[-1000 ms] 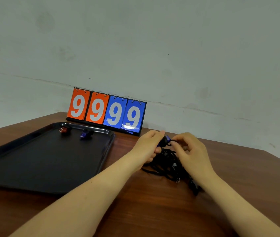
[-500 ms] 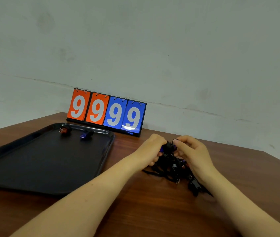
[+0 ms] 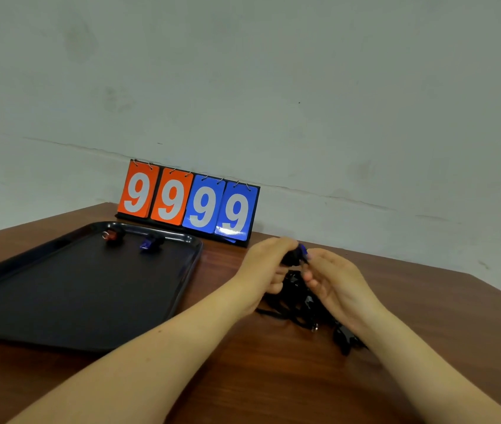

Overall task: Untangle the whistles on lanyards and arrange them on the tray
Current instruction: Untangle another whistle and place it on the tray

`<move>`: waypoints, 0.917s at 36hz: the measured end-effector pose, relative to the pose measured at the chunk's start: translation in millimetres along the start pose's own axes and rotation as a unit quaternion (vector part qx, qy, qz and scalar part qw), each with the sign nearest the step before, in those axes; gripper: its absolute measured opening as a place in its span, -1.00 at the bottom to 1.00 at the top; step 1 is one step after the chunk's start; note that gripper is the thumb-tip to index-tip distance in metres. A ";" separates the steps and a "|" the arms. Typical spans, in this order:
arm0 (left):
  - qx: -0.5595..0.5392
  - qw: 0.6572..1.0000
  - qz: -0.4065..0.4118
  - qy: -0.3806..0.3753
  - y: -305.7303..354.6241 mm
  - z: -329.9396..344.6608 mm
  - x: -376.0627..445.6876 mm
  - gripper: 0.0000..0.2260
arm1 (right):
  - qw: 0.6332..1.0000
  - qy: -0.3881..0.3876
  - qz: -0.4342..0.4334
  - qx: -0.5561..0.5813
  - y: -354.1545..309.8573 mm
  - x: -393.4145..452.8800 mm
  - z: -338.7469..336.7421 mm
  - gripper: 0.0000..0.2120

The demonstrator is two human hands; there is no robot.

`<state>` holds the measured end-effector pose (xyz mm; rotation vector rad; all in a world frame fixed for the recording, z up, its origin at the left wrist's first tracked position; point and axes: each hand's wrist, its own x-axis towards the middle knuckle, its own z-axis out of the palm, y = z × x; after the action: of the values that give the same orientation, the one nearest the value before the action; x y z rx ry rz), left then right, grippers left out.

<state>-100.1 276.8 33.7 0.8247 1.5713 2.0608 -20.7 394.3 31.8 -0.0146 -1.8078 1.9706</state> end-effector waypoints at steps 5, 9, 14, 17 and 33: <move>-0.104 0.992 -0.055 -0.036 -2.2 -3.3 -3.2 -0.85 | 0.949 0.030 -0.088 -0.301 -0.8 -2.0 4.3 -0.88; -0.147 0.984 -0.076 -0.065 -5.0 0.3 -4.5 -0.77 | 0.897 0.074 -0.169 -0.402 -6.1 -3.6 -0.6 -0.87; -0.175 0.978 -0.081 -0.076 -5.3 4.2 -6.8 -0.80 | 0.879 0.102 -0.191 -0.425 -6.6 -5.2 1.6 -0.87; -0.197 0.973 -0.093 -0.077 -4.4 5.3 -7.8 -0.77 | 0.928 0.101 -0.125 -0.336 -7.8 -8.0 5.4 -0.90; -0.237 0.966 -0.105 -0.016 1.9 7.1 -5.6 -0.77 | 0.943 -0.007 0.104 0.316 -9.9 -7.3 17.4 -0.93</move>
<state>-91.1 277.7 35.7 0.4868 1.0263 2.1214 -16.4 375.8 41.4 0.0150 -1.1400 2.6215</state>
